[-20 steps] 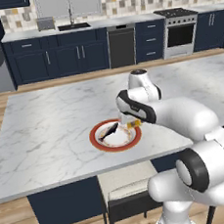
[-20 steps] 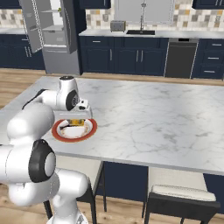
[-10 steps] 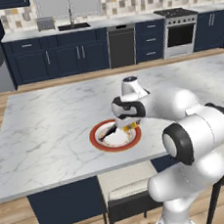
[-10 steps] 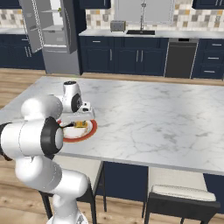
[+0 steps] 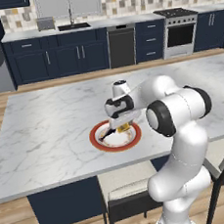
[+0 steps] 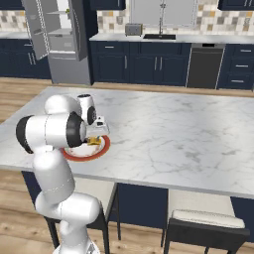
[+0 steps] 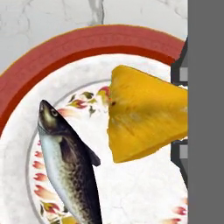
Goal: Take the cheese, fish, and broccoli from the fridge and place them on the plate on the dining counter to create an appetizer plate.
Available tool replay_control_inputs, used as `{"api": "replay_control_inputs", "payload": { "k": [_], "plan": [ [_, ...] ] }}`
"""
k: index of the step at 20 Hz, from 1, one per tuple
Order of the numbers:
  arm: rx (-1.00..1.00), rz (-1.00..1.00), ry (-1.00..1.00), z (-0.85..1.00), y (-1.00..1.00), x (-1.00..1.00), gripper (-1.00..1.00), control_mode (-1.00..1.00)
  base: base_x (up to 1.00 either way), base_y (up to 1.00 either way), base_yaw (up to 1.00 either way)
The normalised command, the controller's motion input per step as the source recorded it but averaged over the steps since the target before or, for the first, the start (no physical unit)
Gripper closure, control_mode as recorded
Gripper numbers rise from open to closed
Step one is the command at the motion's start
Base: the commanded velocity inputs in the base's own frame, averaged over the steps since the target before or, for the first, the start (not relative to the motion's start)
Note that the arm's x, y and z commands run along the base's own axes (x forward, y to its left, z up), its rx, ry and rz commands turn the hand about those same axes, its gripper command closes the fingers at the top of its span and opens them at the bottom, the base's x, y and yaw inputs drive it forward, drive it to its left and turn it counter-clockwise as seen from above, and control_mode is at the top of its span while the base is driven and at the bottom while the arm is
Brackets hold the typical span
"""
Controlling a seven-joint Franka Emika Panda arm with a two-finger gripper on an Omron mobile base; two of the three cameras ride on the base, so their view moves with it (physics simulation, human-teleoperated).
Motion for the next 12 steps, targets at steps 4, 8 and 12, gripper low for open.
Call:
{"api": "replay_control_inputs", "payload": {
  "k": [4, 8, 12],
  "plan": [
    [-0.03, 0.04, 0.08, -0.46, 0.19, 0.52, 1.0, -1.0, 0.0, 0.0, 0.0],
    [-0.05, 0.05, 0.03, -0.42, 0.15, 0.33, -1.0, -1.0, 0.0, 0.0, 0.0],
    [-0.04, 0.01, 0.0, -0.09, 0.0, -0.48, -1.0, -1.0, 0.0, 0.0, 0.0]
  ]
}}
